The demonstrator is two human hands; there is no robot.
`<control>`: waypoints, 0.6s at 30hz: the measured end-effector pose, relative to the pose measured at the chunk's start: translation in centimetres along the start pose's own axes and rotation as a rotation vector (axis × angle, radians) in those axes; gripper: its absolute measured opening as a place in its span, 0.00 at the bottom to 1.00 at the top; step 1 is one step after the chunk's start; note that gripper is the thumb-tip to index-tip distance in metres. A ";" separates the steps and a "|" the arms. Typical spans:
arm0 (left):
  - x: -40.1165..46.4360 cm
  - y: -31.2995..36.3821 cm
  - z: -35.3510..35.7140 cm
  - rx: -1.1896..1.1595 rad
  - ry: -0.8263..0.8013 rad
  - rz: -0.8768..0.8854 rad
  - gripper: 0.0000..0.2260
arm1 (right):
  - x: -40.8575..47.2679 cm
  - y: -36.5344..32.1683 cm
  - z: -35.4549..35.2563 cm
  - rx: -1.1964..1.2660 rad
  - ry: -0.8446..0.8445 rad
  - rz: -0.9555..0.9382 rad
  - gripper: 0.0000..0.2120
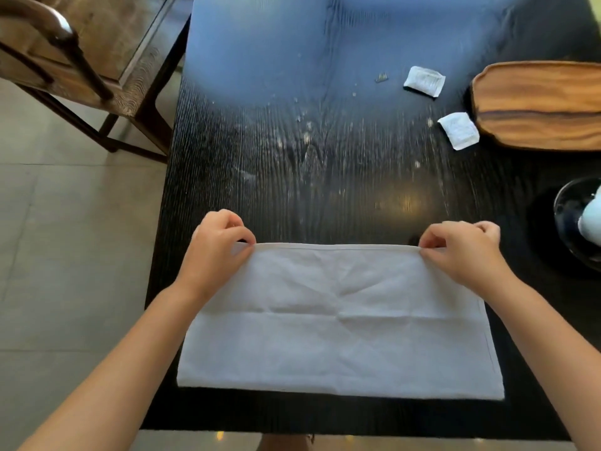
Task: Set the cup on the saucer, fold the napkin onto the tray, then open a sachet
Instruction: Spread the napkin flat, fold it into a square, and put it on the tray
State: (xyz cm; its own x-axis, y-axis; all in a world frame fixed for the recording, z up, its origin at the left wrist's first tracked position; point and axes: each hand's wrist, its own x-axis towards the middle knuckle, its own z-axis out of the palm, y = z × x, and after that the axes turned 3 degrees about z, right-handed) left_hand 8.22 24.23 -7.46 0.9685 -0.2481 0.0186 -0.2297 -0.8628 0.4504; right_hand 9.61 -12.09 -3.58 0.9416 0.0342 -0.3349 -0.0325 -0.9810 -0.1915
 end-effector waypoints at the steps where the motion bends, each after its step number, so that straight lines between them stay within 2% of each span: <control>1: -0.8 0.6 0.3 0.008 0.040 -0.001 0.04 | -1.0 0.2 0.5 0.009 0.026 0.006 0.08; 2: -1.5 1.3 0.8 0.035 0.083 -0.009 0.05 | -1.8 0.4 1.0 0.016 0.081 0.015 0.06; 4: -2.7 3.1 2.2 0.111 0.143 -0.053 0.14 | -3.1 0.2 2.5 0.019 0.257 0.028 0.05; 7: -3.8 7.8 4.8 0.133 0.111 -0.044 0.24 | -5.0 -1.9 5.1 0.064 0.418 -0.007 0.20; 11: -4.4 12.5 8.6 0.209 -0.050 0.101 0.26 | -7.0 -5.1 8.8 -0.006 0.299 -0.089 0.27; 15: -4.3 11.0 9.4 0.263 -0.133 0.151 0.26 | -7.2 -5.0 10.4 -0.074 0.228 -0.077 0.27; 18: -4.8 8.4 8.1 0.274 -0.099 0.077 0.28 | -7.2 -5.1 10.4 -0.085 0.224 -0.073 0.27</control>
State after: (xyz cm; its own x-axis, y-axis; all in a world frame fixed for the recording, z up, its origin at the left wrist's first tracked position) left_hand 0.85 14.61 -11.04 0.9365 -0.3471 -0.0496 -0.3320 -0.9233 0.1931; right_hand -0.51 -5.40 -9.75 0.9916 0.0713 -0.1082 0.0574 -0.9903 -0.1263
